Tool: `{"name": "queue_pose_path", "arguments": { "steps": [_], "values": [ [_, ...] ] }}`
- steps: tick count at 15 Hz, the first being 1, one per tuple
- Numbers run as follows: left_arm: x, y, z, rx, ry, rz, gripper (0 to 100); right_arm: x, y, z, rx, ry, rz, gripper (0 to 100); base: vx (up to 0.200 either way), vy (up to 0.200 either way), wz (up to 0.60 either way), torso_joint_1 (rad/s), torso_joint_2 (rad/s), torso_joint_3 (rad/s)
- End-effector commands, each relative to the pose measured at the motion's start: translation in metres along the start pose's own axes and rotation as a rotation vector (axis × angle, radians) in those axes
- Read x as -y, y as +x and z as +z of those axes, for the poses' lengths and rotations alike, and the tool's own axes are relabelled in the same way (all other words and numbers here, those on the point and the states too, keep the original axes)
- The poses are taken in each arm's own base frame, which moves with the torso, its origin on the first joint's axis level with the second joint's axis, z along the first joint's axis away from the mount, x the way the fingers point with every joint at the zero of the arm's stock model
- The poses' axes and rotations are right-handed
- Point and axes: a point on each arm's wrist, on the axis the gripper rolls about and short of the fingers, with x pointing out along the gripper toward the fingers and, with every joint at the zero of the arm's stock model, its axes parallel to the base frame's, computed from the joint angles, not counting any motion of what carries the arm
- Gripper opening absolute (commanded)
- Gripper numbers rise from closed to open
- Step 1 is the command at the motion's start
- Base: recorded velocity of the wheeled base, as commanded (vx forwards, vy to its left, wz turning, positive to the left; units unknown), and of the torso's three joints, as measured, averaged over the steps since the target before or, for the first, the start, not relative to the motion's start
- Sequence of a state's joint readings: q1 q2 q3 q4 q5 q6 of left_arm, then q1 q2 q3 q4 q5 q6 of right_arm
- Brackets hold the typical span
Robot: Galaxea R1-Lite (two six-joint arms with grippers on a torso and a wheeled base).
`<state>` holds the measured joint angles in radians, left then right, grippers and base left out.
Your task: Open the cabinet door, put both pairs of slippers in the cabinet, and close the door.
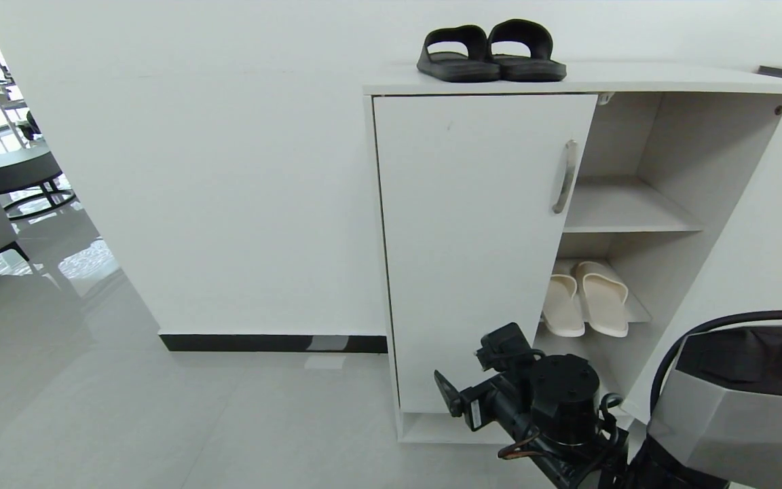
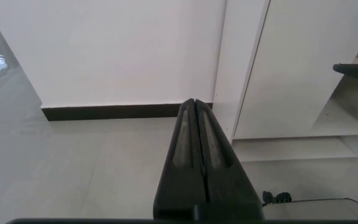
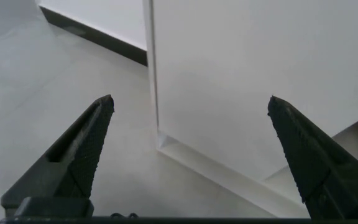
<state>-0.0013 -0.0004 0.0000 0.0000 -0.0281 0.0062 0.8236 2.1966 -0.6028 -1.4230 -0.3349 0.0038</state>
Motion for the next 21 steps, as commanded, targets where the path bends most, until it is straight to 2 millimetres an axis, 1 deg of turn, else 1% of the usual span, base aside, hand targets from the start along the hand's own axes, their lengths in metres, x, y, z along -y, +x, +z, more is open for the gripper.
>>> {"name": "queue_pose_path", "arguments": {
  "steps": [1,4,8,14,17,21],
  "values": [
    [0.0000,0.0000,0.0000,0.000,0.000,0.000,0,-0.0006,0.0001,-0.0018,-0.005,-0.003,0.002,100,0.000,0.000,0.00,0.000,0.00,0.000],
    [0.0000,0.0000,0.0000,0.000,0.000,0.000,0,-0.0007,0.0001,-0.0021,-0.008,-0.004,0.004,100,0.000,0.000,0.00,0.030,-0.05,-0.009],
    [0.0000,0.0000,0.0000,0.000,-0.002,0.000,0,-0.0009,0.0008,-0.0012,-0.004,-0.002,0.004,100,0.000,0.000,0.00,0.178,-0.13,-0.155],
    [0.0000,0.0000,0.0000,0.000,0.000,0.000,0,-0.0007,0.0002,-0.0003,-0.001,-0.001,0.004,100,0.000,0.000,0.00,0.208,-0.57,-0.226],
    [0.0000,0.0000,0.0000,0.000,0.001,-0.001,0,-0.0009,0.0005,0.0011,0.006,0.001,0.004,100,0.000,0.000,0.00,0.098,-0.48,-0.232],
    [0.0000,0.0000,0.0000,0.000,0.000,-0.001,0,-0.0008,0.0005,0.0002,0.002,0.000,0.004,100,0.000,0.000,0.00,0.340,-0.47,-0.244]
  ]
}}
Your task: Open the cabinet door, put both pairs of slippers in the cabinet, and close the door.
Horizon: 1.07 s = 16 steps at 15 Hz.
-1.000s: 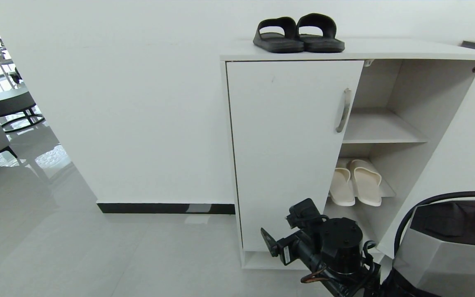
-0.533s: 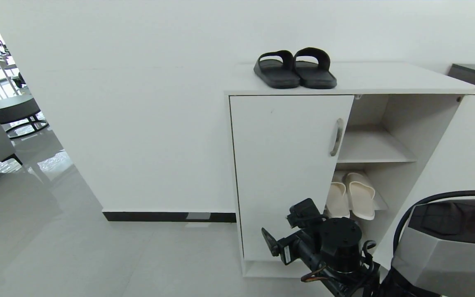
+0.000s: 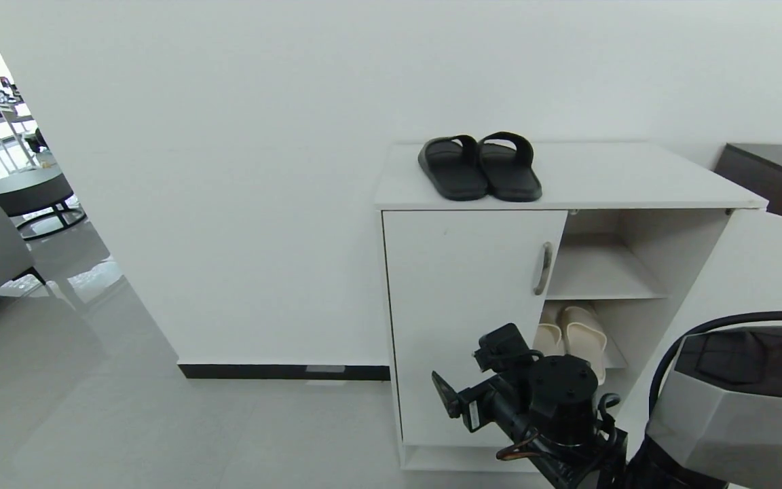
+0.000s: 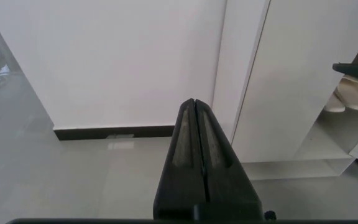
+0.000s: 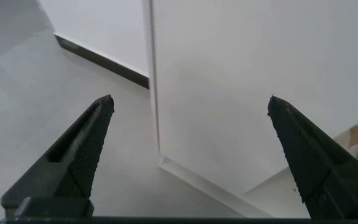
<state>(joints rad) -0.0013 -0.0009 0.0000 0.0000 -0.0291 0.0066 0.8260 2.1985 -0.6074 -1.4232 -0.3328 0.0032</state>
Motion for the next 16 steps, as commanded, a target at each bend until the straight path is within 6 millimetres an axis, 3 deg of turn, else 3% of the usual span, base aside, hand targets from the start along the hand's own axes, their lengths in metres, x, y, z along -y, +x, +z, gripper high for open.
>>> {"name": "queue_pose_path", "arguments": {
  "steps": [1,16],
  "values": [
    [0.0000,0.0001,0.0000,-0.001,0.000,0.000,0,0.0004,-0.0004,-0.0005,-0.002,-0.001,-0.001,100,0.000,0.000,0.00,0.276,-0.50,-0.251],
    [0.0000,0.0001,0.0000,-0.001,0.000,-0.002,0,-0.0031,-0.0033,-0.0015,-0.006,-0.003,0.011,100,0.000,0.000,0.00,0.277,-0.55,-0.275]
  ]
}}
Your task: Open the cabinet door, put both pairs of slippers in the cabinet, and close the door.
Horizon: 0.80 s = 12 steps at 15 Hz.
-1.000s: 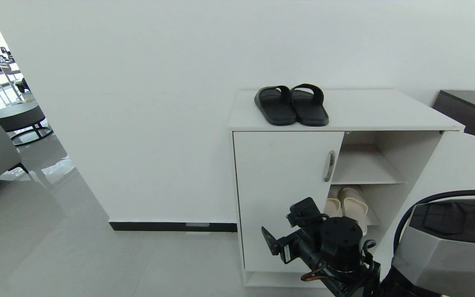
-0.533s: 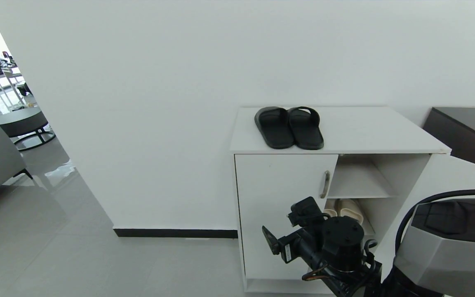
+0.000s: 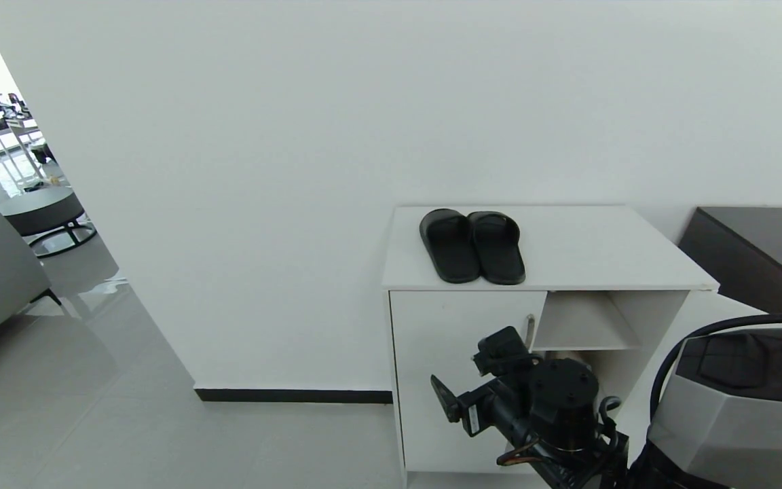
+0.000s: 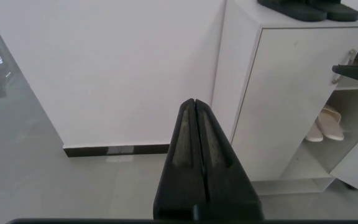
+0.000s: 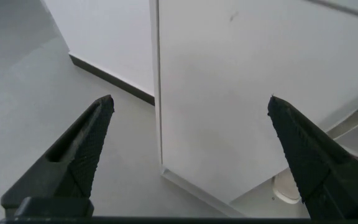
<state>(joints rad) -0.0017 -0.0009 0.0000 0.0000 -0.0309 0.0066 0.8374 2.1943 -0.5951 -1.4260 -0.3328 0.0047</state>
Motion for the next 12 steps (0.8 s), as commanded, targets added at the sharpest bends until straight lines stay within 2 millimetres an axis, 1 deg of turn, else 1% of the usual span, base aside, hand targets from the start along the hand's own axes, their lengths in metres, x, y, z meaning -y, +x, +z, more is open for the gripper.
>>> {"name": "queue_pose_path", "arguments": {
  "steps": [1,3,4,5,6,7,9,10,11,12],
  "values": [
    [0.000,0.000,0.000,-0.001,0.000,0.000,0,0.000,0.000,-0.001,0.000,0.000,0.000,100,0.000,0.000,0.00,0.300,-0.58,-0.290],
    [0.000,0.000,0.000,-0.001,0.007,0.000,0,0.001,-0.001,0.002,0.035,0.020,0.005,100,0.000,0.000,0.00,0.234,-0.45,-0.224],
    [0.000,0.000,0.000,-0.001,0.013,0.000,0,0.003,-0.005,-0.001,0.043,0.017,0.031,100,0.000,0.000,0.00,0.198,-0.39,-0.198],
    [0.000,0.000,0.000,-0.001,0.012,0.000,0,0.007,-0.008,-0.009,0.038,-0.006,0.083,100,0.000,0.000,0.00,0.193,-0.38,-0.188],
    [0.000,0.000,0.000,-0.001,0.013,0.000,0,0.010,-0.007,-0.014,0.022,-0.060,0.080,100,0.000,0.000,0.00,0.085,-0.17,-0.066],
    [0.000,0.000,0.000,-0.001,0.013,0.000,0,0.011,-0.006,-0.015,0.022,-0.077,0.070,100,0.000,0.000,0.00,0.000,0.00,0.000],
    [0.000,0.000,0.000,-0.001,0.013,0.000,0,0.010,-0.007,-0.015,0.018,-0.056,0.075,100,0.000,0.000,0.00,0.000,0.00,0.000],
    [0.000,0.000,0.000,-0.001,0.013,0.000,0,0.008,-0.001,-0.006,0.055,-0.046,0.054,100,0.000,0.000,0.00,0.000,0.00,0.000],
    [0.000,0.000,0.000,-0.001,0.015,0.000,0,0.009,0.004,0.006,0.016,-0.051,-0.054,100,0.000,0.000,0.00,0.000,0.00,0.000],
    [0.000,0.000,0.000,-0.001,0.015,0.000,0,0.008,0.005,0.020,-0.028,-0.022,-0.101,100,0.000,0.000,0.00,0.000,0.00,0.000]
  ]
}}
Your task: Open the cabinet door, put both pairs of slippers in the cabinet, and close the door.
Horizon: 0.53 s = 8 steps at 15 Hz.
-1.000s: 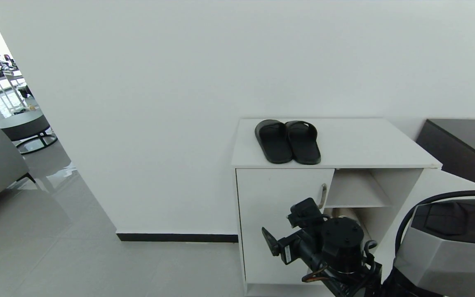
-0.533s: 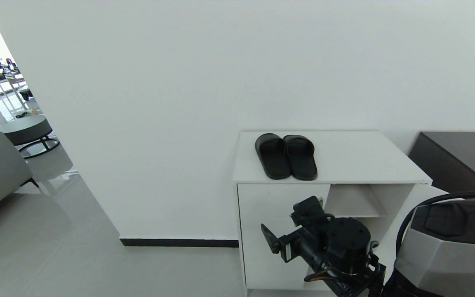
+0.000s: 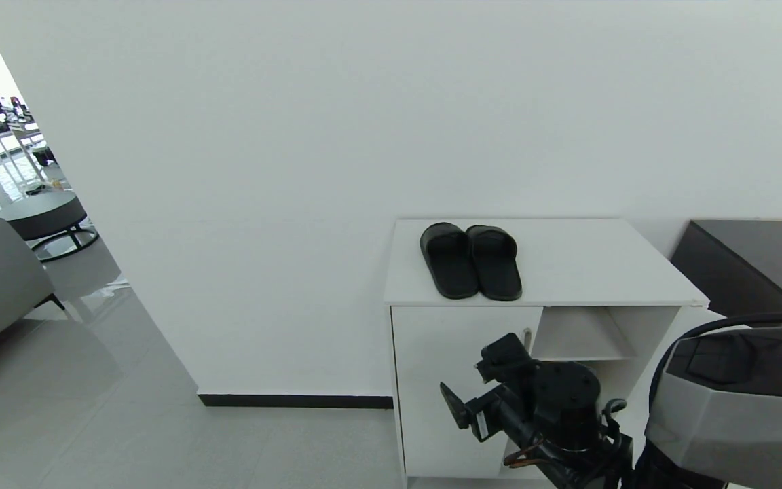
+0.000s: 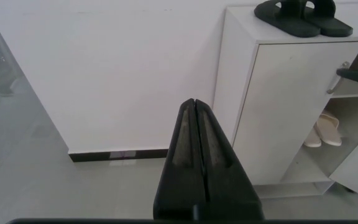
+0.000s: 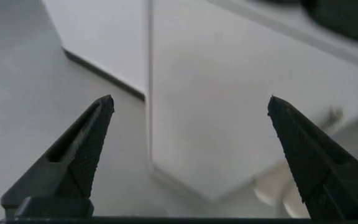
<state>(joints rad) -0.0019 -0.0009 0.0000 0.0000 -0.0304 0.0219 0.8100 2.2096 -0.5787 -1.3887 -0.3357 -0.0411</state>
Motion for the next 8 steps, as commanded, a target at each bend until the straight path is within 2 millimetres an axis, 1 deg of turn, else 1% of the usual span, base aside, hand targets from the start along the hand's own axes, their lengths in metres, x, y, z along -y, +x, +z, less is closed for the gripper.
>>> {"name": "queue_pose_path", "arguments": {
  "steps": [1,2,3,4,5,6,7,8],
  "values": [
    [0.000,0.000,0.000,-0.001,0.000,0.000,0,-0.003,0.000,0.053,0.016,0.122,-0.086,100,0.000,0.000,0.00,0.000,0.00,0.000],
    [0.000,0.000,0.000,-0.001,0.000,0.000,0,-0.003,0.001,0.078,-0.032,0.212,-0.152,100,0.000,0.000,0.00,0.000,0.00,0.000],
    [0.000,0.000,0.000,-0.001,0.000,0.000,0,-0.002,0.004,0.092,-0.069,0.264,-0.217,100,0.000,0.000,0.00,0.000,0.00,0.000],
    [0.000,0.000,0.000,-0.001,0.000,0.000,0,-0.003,0.011,0.115,-0.068,0.354,-0.302,100,0.000,0.000,0.00,0.000,0.00,0.000],
    [0.000,0.000,0.000,-0.001,0.001,0.000,0,-0.003,0.019,0.119,-0.078,0.375,-0.347,100,0.000,0.000,0.00,0.000,0.00,0.000],
    [0.000,0.000,0.000,-0.001,0.001,0.000,0,-0.004,0.025,0.113,-0.082,0.368,-0.379,100,0.000,0.000,0.00,0.000,0.00,0.000],
    [0.000,0.000,0.000,-0.001,0.000,0.002,0,-0.001,0.033,0.102,-0.090,0.347,-0.416,100,0.000,0.000,0.00,0.000,0.00,0.000],
    [0.000,0.000,0.000,-0.001,0.001,0.000,0,0.004,0.040,0.092,-0.088,0.327,-0.432,100,0.000,0.000,0.00,0.000,0.00,0.000]
  ]
}}
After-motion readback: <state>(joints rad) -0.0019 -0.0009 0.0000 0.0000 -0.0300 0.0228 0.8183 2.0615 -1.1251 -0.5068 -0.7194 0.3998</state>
